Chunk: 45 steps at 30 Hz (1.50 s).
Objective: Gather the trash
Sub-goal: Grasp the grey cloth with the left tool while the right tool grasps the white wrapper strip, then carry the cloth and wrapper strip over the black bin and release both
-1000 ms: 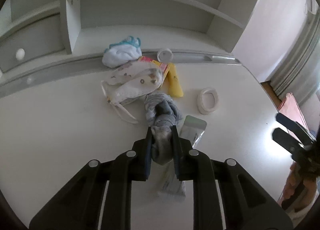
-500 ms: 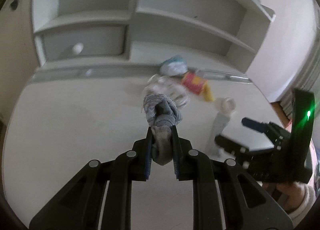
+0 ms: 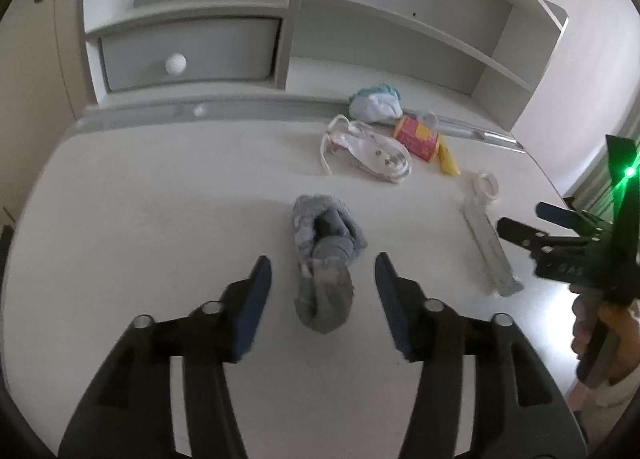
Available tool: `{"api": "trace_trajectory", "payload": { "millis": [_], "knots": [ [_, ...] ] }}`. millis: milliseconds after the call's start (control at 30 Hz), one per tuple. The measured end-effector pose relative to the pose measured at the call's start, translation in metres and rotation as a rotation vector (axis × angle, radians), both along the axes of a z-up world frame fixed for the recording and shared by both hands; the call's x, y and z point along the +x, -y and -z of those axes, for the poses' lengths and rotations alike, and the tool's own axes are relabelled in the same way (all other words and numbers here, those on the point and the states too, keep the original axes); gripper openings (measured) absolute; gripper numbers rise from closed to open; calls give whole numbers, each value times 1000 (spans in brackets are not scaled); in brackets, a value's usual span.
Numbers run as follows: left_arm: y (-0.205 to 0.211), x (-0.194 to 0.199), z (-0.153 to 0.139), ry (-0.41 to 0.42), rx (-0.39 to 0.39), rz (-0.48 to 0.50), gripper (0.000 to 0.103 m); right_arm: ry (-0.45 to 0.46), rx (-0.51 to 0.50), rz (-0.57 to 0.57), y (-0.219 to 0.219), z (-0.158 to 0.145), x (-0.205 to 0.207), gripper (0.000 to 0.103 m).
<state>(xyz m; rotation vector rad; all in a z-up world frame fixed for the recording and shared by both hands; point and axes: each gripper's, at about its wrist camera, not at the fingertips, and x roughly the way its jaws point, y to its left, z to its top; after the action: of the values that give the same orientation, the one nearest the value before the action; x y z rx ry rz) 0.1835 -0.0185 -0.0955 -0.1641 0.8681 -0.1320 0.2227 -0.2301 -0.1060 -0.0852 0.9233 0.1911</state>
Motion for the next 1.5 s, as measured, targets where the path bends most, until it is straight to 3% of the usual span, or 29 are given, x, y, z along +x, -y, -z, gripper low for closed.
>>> {"api": "trace_trajectory", "payload": {
  "millis": [100,133,167,200,333,400,467,833,933,1100,1267,1400,1500],
  "knots": [
    [0,3,1,-8,0,3,52,-11,1,-56,-17,2,-3,96],
    [2,5,2,-15,6,7,47,-19,1,-84,-25,4,-5,94],
    [3,6,3,-26,17,19,39,-29,1,-110,-32,7,-7,87],
    [4,7,5,-41,20,28,22,-44,-1,-125,-36,10,-8,78],
    [6,3,7,-48,29,49,20,-59,-3,-132,-35,12,-12,56],
    [7,2,5,-39,27,50,19,-54,6,-140,-33,10,-15,30],
    [10,1,1,-26,26,57,19,-51,15,-157,-33,9,-16,20],
    [31,-4,-15,-3,42,76,19,-41,102,-211,-21,-1,-32,16],
    [52,-4,-24,2,50,99,19,8,156,-200,2,-18,-43,16],
    [144,-4,-65,100,40,262,19,139,250,-63,100,-68,-70,16],
    [300,-26,-90,146,13,606,19,243,294,208,248,-95,-123,16],
    [423,-62,-79,103,-3,868,19,221,352,446,370,-78,-170,16],
    [493,-93,-48,16,-13,999,19,145,386,596,446,-37,-188,16]
  ]
}}
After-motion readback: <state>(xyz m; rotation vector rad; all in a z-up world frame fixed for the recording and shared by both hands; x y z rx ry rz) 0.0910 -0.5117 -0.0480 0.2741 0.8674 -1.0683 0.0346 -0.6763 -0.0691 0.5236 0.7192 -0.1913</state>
